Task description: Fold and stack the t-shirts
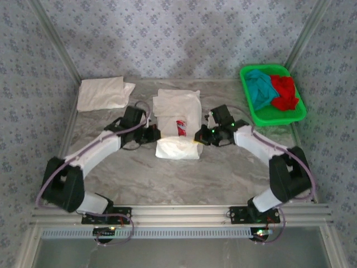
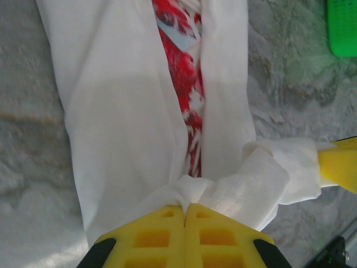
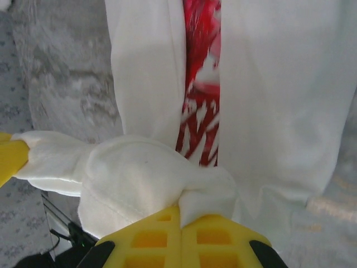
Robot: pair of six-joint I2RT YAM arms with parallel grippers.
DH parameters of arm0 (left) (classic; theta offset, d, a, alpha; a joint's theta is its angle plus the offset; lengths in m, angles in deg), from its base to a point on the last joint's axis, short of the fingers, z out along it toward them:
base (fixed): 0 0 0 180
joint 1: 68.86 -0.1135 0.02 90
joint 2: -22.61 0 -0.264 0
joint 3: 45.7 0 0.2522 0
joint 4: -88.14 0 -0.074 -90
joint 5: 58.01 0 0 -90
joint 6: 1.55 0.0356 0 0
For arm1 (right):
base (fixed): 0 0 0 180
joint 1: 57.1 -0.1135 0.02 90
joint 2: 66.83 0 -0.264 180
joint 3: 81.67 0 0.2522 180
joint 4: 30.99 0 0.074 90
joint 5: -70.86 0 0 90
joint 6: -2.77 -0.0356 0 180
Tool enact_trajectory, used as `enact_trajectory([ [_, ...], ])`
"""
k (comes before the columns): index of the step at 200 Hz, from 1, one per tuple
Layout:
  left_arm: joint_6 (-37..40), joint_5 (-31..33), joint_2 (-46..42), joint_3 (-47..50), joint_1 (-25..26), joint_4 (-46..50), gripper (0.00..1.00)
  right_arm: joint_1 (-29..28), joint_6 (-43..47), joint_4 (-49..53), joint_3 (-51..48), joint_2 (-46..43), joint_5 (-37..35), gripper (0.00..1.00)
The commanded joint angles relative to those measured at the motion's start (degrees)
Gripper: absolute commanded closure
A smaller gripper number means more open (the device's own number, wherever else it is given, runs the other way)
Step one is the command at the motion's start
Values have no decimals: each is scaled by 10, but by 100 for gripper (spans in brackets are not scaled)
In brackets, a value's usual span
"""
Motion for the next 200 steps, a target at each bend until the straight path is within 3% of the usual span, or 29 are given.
enact_trajectory([
  [1, 73, -27, 50, -68, -22, 47, 100, 25, 62, 51, 60, 64, 25, 100],
  [132, 182, -33, 318, -402, -66, 201, 100, 81, 72, 101, 302, 235, 13, 100],
  [143, 189, -28, 339, -432, -67, 214, 82, 81, 72, 108, 326, 255, 12, 97],
  [156, 198, -7, 363, -466, -68, 226, 75, 85, 71, 116, 358, 280, 4, 78],
  [165, 194, 23, 376, -491, -71, 235, 57, 89, 63, 108, 383, 299, 6, 68],
  [175, 190, 53, 382, -520, -74, 240, 39, 96, 59, 112, 419, 320, 14, 67],
  [187, 183, 75, 372, -537, -73, 235, 37, 103, 68, 123, 456, 325, 7, 66],
  [200, 176, 97, 335, -525, -64, 217, 37, 104, 87, 145, 469, 302, -13, 59],
])
